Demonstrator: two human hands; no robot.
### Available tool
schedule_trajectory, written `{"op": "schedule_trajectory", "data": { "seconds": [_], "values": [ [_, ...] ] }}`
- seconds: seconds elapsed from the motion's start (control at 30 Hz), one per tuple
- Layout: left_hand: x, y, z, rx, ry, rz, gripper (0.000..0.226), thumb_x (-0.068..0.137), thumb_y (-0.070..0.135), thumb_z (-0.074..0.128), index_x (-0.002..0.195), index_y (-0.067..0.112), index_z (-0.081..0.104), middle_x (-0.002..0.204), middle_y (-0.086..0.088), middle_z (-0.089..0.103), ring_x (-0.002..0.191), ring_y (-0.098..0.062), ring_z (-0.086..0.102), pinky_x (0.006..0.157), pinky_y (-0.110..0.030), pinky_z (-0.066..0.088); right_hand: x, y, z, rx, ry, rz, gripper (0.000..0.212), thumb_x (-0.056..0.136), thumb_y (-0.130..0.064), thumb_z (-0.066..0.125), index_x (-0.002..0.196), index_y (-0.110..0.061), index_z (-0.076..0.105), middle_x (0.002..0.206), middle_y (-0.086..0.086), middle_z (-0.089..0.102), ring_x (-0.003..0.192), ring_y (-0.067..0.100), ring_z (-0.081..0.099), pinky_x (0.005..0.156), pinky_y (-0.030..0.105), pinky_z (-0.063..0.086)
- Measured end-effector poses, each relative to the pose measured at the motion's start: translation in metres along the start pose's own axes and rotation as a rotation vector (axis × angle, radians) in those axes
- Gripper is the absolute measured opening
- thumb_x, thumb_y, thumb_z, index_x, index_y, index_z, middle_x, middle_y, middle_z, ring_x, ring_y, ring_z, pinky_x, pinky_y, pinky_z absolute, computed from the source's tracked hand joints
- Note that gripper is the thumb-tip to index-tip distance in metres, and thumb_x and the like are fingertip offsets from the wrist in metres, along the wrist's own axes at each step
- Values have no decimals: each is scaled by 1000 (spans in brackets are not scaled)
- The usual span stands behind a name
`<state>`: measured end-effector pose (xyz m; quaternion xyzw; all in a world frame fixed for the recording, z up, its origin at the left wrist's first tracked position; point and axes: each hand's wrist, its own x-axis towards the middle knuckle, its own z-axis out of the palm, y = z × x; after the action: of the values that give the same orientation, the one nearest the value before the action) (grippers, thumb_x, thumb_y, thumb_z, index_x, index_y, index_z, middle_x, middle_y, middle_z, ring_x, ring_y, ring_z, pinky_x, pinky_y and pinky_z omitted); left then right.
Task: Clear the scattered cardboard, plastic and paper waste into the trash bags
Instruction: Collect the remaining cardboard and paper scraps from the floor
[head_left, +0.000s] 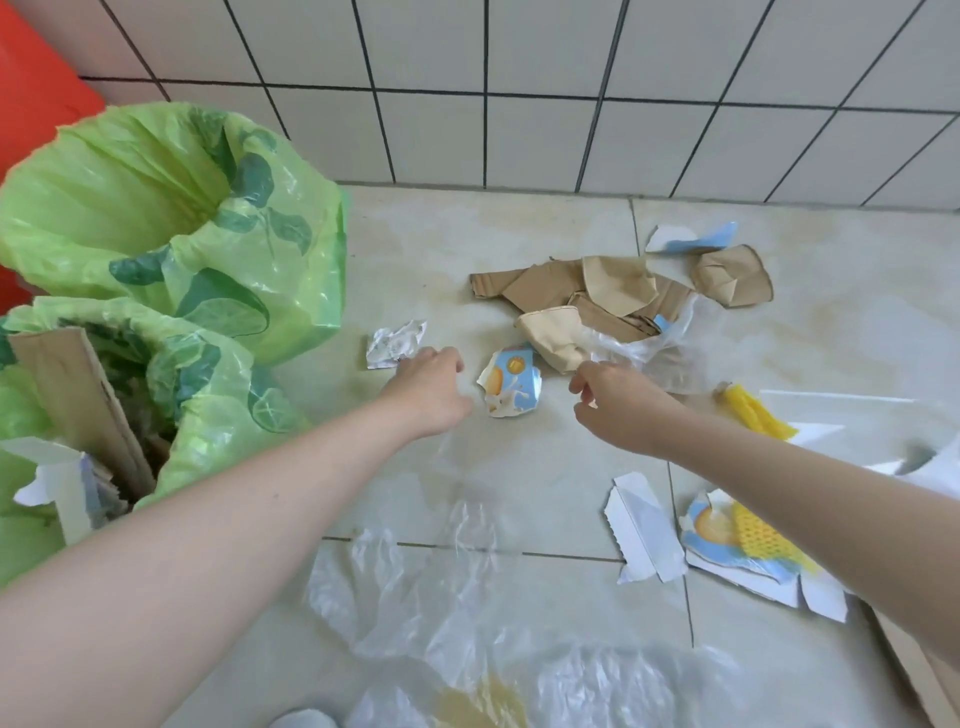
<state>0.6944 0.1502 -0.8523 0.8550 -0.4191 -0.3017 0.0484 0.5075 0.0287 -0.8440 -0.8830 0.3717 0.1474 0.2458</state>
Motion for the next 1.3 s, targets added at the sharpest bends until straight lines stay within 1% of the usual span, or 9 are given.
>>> {"op": "schedule_trajectory", "data": {
  "seconds": [0.1, 0.2, 0.33, 0.57, 0.77, 0.9, 1.03, 1.13, 1.3],
  "values": [
    [32, -9, -4, 102, 62, -75, 62, 81, 27, 58, 138, 16, 34, 148, -9, 28, 137, -33, 25, 109, -38, 28, 15, -4, -1, 1, 108, -49, 29, 89, -19, 50, 117, -12, 53, 117, 6, 55, 110, 26, 51, 92, 40, 45],
    [49, -15, -6, 155, 149, -129, 63, 81, 25, 59, 137, 16, 32, 142, -12, 29, 129, -38, 30, 105, -41, 34, 31, -7, -5, 11, 247, -86, 35, 89, -17, 50, 123, -11, 48, 122, 8, 48, 116, 29, 44, 94, 40, 43],
    [63, -29, -2, 158, 144, -203, 57, 84, 21, 54, 137, 17, 32, 134, -16, 35, 123, -40, 38, 99, -42, 39, 55, -5, -6, -139, 235, -93, 49, 91, -31, 51, 133, -9, 39, 131, 14, 44, 122, 33, 36, 102, 37, 33],
    [71, -42, 10, 387, 174, -111, 33, 91, 12, 47, 123, 10, 44, 121, -16, 45, 108, -38, 48, 88, -39, 43, 66, -1, 5, -380, 173, 135, 66, 83, -67, 45, 116, -10, 51, 118, 10, 56, 121, 33, 34, 97, 36, 32],
    [68, -40, 1, 407, 198, 21, 17, 88, 3, 45, 104, 5, 48, 106, -17, 54, 97, -37, 56, 68, -34, 36, 57, 3, 2, -398, 269, 33, 44, 83, -42, 49, 110, -8, 57, 121, 9, 54, 124, 36, 33, 104, 40, 28],
    [62, -36, -6, 340, 265, 124, 14, 83, 1, 51, 96, 4, 52, 98, -18, 56, 93, -39, 57, 68, -37, 39, 47, 0, -2, -334, 275, -33, 42, 80, -37, 49, 111, -10, 58, 123, 8, 52, 122, 35, 33, 104, 40, 28],
    [58, -21, -8, 138, 516, 283, 15, 81, 2, 56, 95, 0, 57, 90, -20, 56, 82, -41, 56, 65, -41, 42, 39, -1, -4, -129, 195, 88, 30, 80, -38, 51, 90, -13, 63, 101, 4, 57, 110, 31, 42, 88, 37, 39],
    [54, -5, -8, -99, 503, 300, 13, 74, 5, 63, 85, 6, 56, 81, -13, 62, 77, -35, 60, 67, -40, 48, 35, 5, -14, 285, 26, 272, 18, 80, -31, 56, 74, -14, 54, 72, 4, 58, 73, 23, 59, 55, 26, 44],
    [40, 31, 1, -437, 299, 146, 15, 66, 6, 68, 72, 7, 54, 61, 4, 53, 57, -14, 46, 46, -11, 32, 32, 20, -28, 805, -56, 348, 15, 84, -25, 59, 91, -13, 60, 77, 7, 67, 62, 19, 64, 67, 31, 56]
  ]
}}
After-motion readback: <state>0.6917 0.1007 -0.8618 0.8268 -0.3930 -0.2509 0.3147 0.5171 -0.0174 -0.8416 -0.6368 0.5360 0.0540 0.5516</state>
